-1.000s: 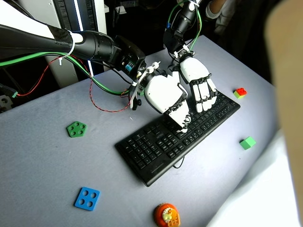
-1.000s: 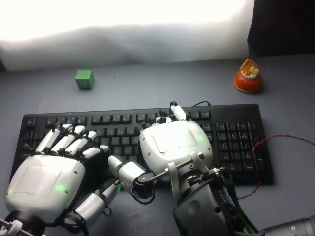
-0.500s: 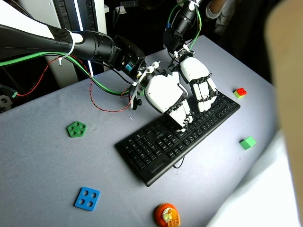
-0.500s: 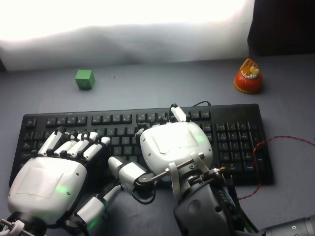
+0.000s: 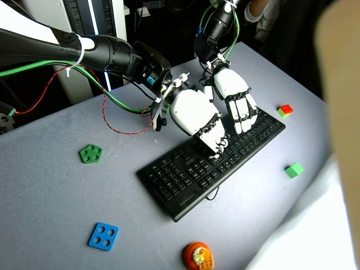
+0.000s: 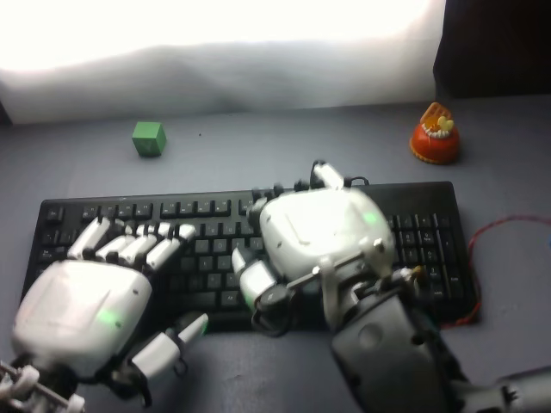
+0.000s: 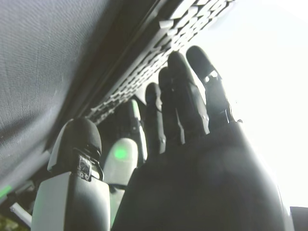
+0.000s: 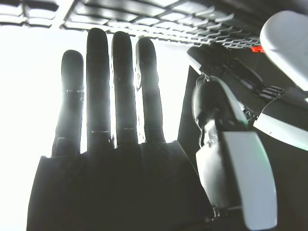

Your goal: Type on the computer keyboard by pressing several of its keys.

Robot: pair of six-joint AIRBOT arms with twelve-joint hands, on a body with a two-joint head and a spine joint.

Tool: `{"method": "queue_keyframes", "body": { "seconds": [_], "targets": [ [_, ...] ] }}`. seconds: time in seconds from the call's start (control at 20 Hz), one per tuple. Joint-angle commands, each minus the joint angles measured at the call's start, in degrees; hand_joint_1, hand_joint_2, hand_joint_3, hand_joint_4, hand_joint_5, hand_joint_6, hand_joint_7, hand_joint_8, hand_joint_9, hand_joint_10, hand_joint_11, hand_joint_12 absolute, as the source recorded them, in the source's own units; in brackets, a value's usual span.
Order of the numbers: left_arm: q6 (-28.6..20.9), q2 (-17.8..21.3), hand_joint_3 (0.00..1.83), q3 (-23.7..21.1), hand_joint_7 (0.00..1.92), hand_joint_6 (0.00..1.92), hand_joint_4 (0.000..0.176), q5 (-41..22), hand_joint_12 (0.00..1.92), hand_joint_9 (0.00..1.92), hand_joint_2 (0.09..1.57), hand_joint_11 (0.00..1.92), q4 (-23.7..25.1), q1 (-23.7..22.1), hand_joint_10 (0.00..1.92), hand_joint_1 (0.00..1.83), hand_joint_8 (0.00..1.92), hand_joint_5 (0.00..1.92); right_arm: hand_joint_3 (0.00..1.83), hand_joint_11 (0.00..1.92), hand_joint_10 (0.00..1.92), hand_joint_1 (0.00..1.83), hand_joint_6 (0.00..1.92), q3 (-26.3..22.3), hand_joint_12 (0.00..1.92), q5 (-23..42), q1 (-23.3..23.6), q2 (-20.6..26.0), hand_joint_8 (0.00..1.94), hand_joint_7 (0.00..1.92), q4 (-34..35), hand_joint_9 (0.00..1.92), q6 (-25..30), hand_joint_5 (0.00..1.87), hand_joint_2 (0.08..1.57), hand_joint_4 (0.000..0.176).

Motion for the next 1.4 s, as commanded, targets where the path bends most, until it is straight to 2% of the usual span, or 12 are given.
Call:
{"method": "queue_keyframes", "body": {
  "seconds": [0.0, 0.3, 0.55, 0.6, 0.7, 0.85, 0.95, 1.0, 1.1, 1.2, 1.25, 1.35],
  "targets": [
    [0.47, 0.82, 0.0, -0.01, 0.37, 0.01, 0.021, -4.26, 1.01, 0.41, 1.3, 0.0, 3.82, -0.71, 0.01, 0.44, 0.01, 0.34, 0.02, 0.08, 0.04, 0.35, 0.01, -0.62, 1.47, 3.21, 0.92, 0.7, 0.01, 0.68, -5.21, 0.68, 0.08, 0.66, 1.44, 0.0],
    [4.21, 3.21, 0.0, -0.14, 0.38, 0.03, 0.005, -1.97, 1.03, 0.41, 1.33, 0.0, 5.64, -2.17, 0.01, 0.46, 0.0, 0.41, 0.01, 0.05, 0.05, 0.4, 0.02, -4.85, 1.49, -0.15, 2.39, 6.37, 0.01, 0.7, -5.25, 0.7, -2.28, 0.69, 1.44, 0.0],
    [9.07, 3.23, 0.0, -0.67, 0.38, 0.01, 0.003, -3.47, 0.96, 0.43, 1.25, 0.0, 6.16, -1.92, 0.01, 0.9, 0.0, 0.41, 0.0, 0.09, 0.04, 0.44, 0.01, -8.68, 1.44, -8.86, 3.71, 14.88, 0.0, 0.68, -5.24, 0.69, -1.02, 0.68, 1.43, 0.0],
    [9.6, 3.1, 0.0, -0.57, 0.33, 0.01, 0.013, -4.01, 0.97, 0.41, 1.29, 0.0, 6.16, -1.77, 0.0, 0.82, 0.0, 0.35, 0.0, 0.1, 0.04, 0.42, 0.01, -9.57, 1.44, -10.13, 3.91, 16.53, 0.0, 0.69, -5.24, 0.7, -1.03, 0.69, 1.43, 0.0],
    [10.23, 2.64, 0.0, -0.04, 0.33, 0.01, 0.009, -4.81, 1.01, 0.41, 1.3, 0.0, 6.15, -1.65, 0.0, 0.77, 0.0, 0.35, 0.0, 0.1, 0.04, 0.38, 0.01, -10.93, 1.43, -12.85, 4.39, 19.08, 0.0, 0.69, -5.24, 0.7, -1.91, 0.68, 1.44, 0.0],
    [10.22, 1.77, 0.0, 1.2, 0.38, 0.01, 0.0, -4.94, 1.03, 0.44, 1.23, 0.0, 6.15, -1.71, 0.01, 0.88, 0.01, 0.4, 0.0, 0.07, 0.03, 0.38, 0.01, -12.37, 1.45, -16.03, 5.32, 22.25, 0.0, 0.68, -5.24, 0.68, -2.74, 0.69, 1.43, 0.0],
    [9.93, 1.21, 0.01, 1.98, 0.32, 0.01, 0.019, -4.95, 0.98, 0.4, 1.29, 0.0, 6.07, -1.75, 0.0, 0.68, 0.01, 0.31, 0.0, 0.09, 0.03, 0.33, 0.01, -13.43, 1.47, -17.82, 6.09, 24.58, 0.01, 0.7, -5.23, 0.71, -2.75, 0.69, 1.44, 0.0],
    [9.84, 0.99, 0.0, 2.16, 0.37, 0.02, 0.006, -5.04, 1.01, 0.42, 1.26, 0.0, 6.02, -1.75, 0.01, 0.77, 0.02, 0.36, 0.01, 0.07, 0.03, 0.3, 0.01, -13.81, 1.48, -18.21, 6.25, 25.22, 0.0, 0.7, -5.23, 0.69, -2.82, 0.69, 1.45, 0.0],
    [9.58, 0.16, 0.0, 2.64, 0.38, 0.02, 0.004, -5.56, 0.97, 0.42, 1.24, 0.0, 5.83, -1.65, 0.01, 0.82, 0.01, 0.37, 0.0, 0.08, 0.03, 0.34, 0.01, -14.71, 1.48, -18.8, 6.48, 26.7, 0.01, 0.71, -5.23, 0.69, -3.61, 0.7, 1.44, 0.0],
    [9.06, -0.39, 0.01, 2.84, 0.32, 0.01, 0.018, -5.57, 0.98, 0.39, 1.28, 0.0, 5.82, -1.65, 0.0, 0.71, 0.01, 0.31, 0.01, 0.1, 0.03, 0.29, 0.01, -15.23, 1.47, -19.18, 6.5, 27.56, 0.01, 0.72, -5.18, 0.7, -4.58, 0.7, 1.45, 0.0],
    [8.94, -0.43, 0.01, 2.82, 0.32, 0.01, 0.019, -5.65, 0.99, 0.4, 1.28, 0.0, 5.74, -1.7, 0.01, 0.74, 0.01, 0.31, 0.01, 0.1, 0.03, 0.28, 0.01, -15.36, 1.47, -19.39, 6.53, 27.82, 0.01, 0.72, -5.14, 0.7, -4.79, 0.7, 1.46, 0.0],
    [8.8, -0.44, 0.0, 2.73, 0.34, 0.01, 0.013, -5.92, 1.01, 0.41, 1.19, 0.0, 5.49, -1.91, 0.01, 1.12, 0.01, 0.34, 0.0, 0.08, 0.02, 0.32, 0.0, -15.74, 1.46, -19.81, 6.97, 28.42, 0.0, 0.7, -3.78, 0.69, -5.74, 0.68, 1.45, 0.0]
  ]
}}
